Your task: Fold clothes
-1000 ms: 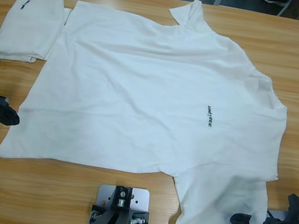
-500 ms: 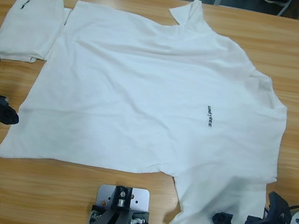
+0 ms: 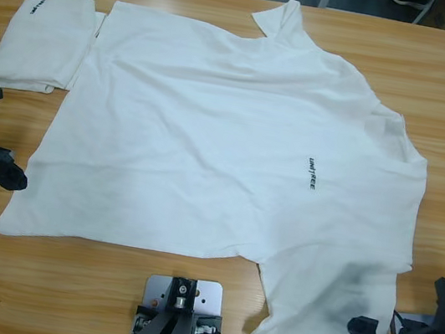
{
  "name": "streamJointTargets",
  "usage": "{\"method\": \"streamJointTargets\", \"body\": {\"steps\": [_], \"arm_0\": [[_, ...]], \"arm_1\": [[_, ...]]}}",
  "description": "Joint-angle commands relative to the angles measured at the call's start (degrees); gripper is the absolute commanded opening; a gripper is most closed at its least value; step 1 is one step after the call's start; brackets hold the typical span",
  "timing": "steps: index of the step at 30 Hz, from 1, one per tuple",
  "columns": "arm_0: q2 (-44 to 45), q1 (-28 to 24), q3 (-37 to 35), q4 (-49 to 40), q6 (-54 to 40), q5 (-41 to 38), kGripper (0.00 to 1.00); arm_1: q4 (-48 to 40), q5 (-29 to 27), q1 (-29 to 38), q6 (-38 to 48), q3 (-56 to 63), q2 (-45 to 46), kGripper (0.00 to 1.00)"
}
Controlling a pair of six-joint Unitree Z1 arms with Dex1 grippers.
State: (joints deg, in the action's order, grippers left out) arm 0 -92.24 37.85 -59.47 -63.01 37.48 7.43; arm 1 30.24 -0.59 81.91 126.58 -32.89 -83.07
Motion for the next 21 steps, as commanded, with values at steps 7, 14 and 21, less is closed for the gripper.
{"method": "streamJointTargets", "body": {"steps": [7, 14, 21], "arm_0": [[-0.78, 0.30, 1.83, -0.09, -0.55, 0.58, 1.000], [-0.99, 0.30, 1.50, -0.09, -0.31, 0.56, 1.000], [-0.95, 0.30, 1.18, -0.09, -0.31, 0.56, 1.000]], "arm_1": [[-10.92, 0.52, 0.04, 3.43, 5.38, -4.33, 0.945], [-7.81, 0.93, 0.18, 5.43, 6.91, -0.50, 0.945], [-12.22, 1.97, 0.20, 6.05, 8.90, -1.99, 0.938]]}}
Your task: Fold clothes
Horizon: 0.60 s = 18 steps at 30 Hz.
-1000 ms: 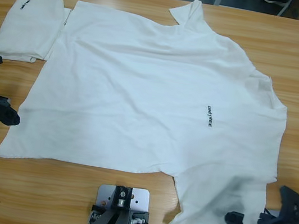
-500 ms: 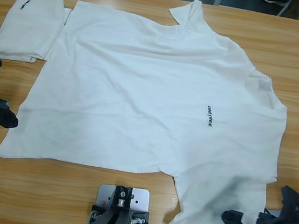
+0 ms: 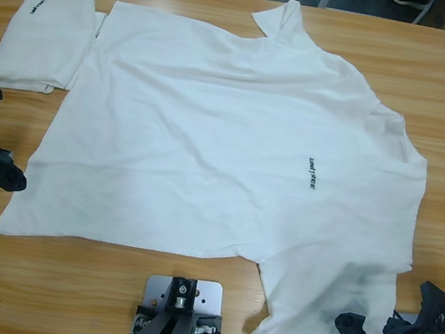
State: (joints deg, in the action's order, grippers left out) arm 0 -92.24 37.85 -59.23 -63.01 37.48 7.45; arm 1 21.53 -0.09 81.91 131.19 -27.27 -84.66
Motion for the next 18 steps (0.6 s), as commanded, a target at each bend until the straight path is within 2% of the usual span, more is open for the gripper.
{"method": "streamJointTargets", "body": {"steps": [1, 5, 9, 14, 18], "arm_0": [[-0.92, 0.30, 0.89, -0.09, -0.25, 0.55, 1.000], [-1.09, 0.30, 0.87, -0.09, -0.22, 0.55, 1.000], [-1.18, 0.30, 0.87, -0.09, -0.06, 0.55, 1.000], [-1.22, 0.30, 0.78, -0.09, 0.06, 0.55, 1.000], [-1.43, 0.30, 0.34, -0.09, 0.22, 0.48, 1.000]], "arm_1": [[-3.56, 1.46, 0.27, 1.59, 3.31, -0.42, 0.936], [-6.11, 1.53, 0.30, 1.61, 4.02, -1.86, 0.936], [-11.02, 1.74, 0.67, 1.56, 4.98, -4.64, 0.889], [-11.25, 2.20, 1.34, 2.38, 5.95, -3.76, 0.885], [-11.07, 2.04, 1.59, 2.31, 6.18, -2.69, 0.749]]}}
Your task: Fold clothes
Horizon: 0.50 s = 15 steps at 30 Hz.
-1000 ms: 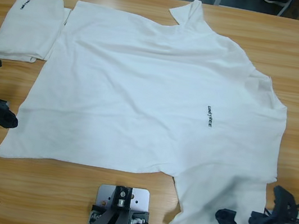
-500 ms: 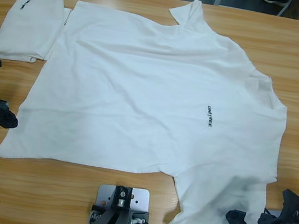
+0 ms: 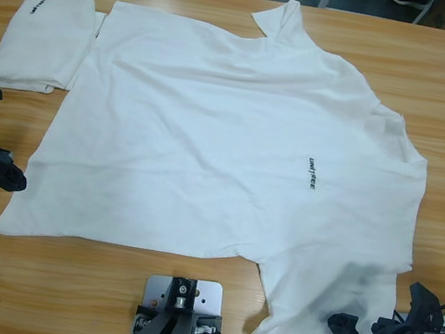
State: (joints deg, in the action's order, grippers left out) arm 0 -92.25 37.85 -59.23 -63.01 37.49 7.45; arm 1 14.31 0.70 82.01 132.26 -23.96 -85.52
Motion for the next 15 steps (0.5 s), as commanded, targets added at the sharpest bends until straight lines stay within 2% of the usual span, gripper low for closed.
{"method": "streamJointTargets", "body": {"steps": [1, 3, 5, 8, 9, 10, 11, 14, 15], "arm_0": [[-1.39, 0.30, 0.34, -0.09, 0.22, 0.53, 1.000], [-1.39, 0.30, 0.41, -0.09, 0.27, 0.52, 1.000], [-1.41, 0.30, 0.57, -0.09, 0.39, 0.48, 1.000], [-1.27, 0.30, 0.61, -0.09, 0.39, 0.52, 1.000], [-1.30, 0.30, 0.63, -0.09, 0.39, 0.53, 1.000], [-1.36, 0.30, 0.64, -0.09, 0.39, 0.48, 1.000], [-1.36, 0.30, 0.63, -0.09, 0.39, 0.46, 1.000], [-1.36, 0.30, 0.70, -0.09, 0.39, 0.48, 1.000], [-1.37, 0.30, 0.73, -0.09, 0.39, 0.46, 1.000]], "arm_1": [[-3.85, 1.03, 1.48, 1.09, 2.87, -1.65, 0.680], [-3.85, 0.62, 1.48, 0.35, 2.78, -1.49, 0.584], [-3.85, 0.48, 1.48, -1.08, 2.78, -1.67, 0.391], [-3.94, -0.06, 1.48, -2.64, 2.65, -1.56, 0.325], [-3.94, -0.27, 1.48, -3.13, 2.60, -1.42, 0.211], [-3.89, -0.52, 1.48, -3.78, 2.58, -1.25, 0.146], [-3.84, -0.71, 1.48, -4.22, 2.60, -1.02, 0.114], [-2.96, -1.26, 1.48, -6.05, 2.13, 0.23, 0.098], [-1.62, -1.43, 1.48, -7.00, 1.55, 0.79, 0.018]]}}
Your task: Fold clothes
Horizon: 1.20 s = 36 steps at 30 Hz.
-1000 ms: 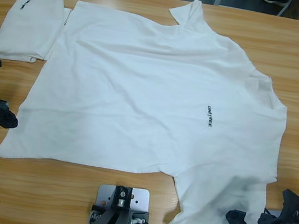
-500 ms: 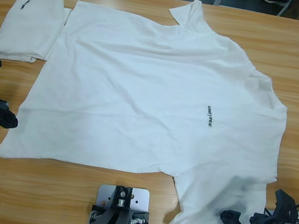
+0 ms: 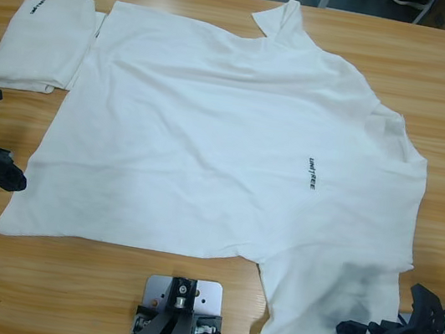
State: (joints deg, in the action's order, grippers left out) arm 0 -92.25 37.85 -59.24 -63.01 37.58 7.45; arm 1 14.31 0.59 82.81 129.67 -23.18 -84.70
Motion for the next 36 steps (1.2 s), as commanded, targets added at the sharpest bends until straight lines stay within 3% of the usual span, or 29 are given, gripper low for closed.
{"method": "streamJointTargets", "body": {"steps": [1, 26, 29, 34, 36], "arm_0": [[-1.43, 0.30, 0.79, -0.09, 0.31, 0.46, 1.000], [-1.60, 0.83, 0.84, -0.01, 0.47, 0.46, 0.999], [-2.15, 0.83, 0.68, -0.01, -2.25, 0.52, 0.924], [-1.57, 0.83, 0.23, -0.06, -3.13, 0.15, 0.905], [-0.37, 0.83, 1.18, 0.01, -0.28, -0.85, 0.805]], "arm_1": [[-0.78, -1.63, 0.68, -5.09, 0.48, 0.56, 0.000], [3.92, -1.44, 0.68, -5.92, -0.29, 2.86, 0.000], [4.20, -1.23, 0.68, -5.99, 0.11, 3.32, 0.000], [5.02, -1.23, 0.68, -6.32, 0.78, 5.41, 0.000], [4.95, -1.28, 0.68, -6.43, 0.94, 5.34, 0.000]]}}
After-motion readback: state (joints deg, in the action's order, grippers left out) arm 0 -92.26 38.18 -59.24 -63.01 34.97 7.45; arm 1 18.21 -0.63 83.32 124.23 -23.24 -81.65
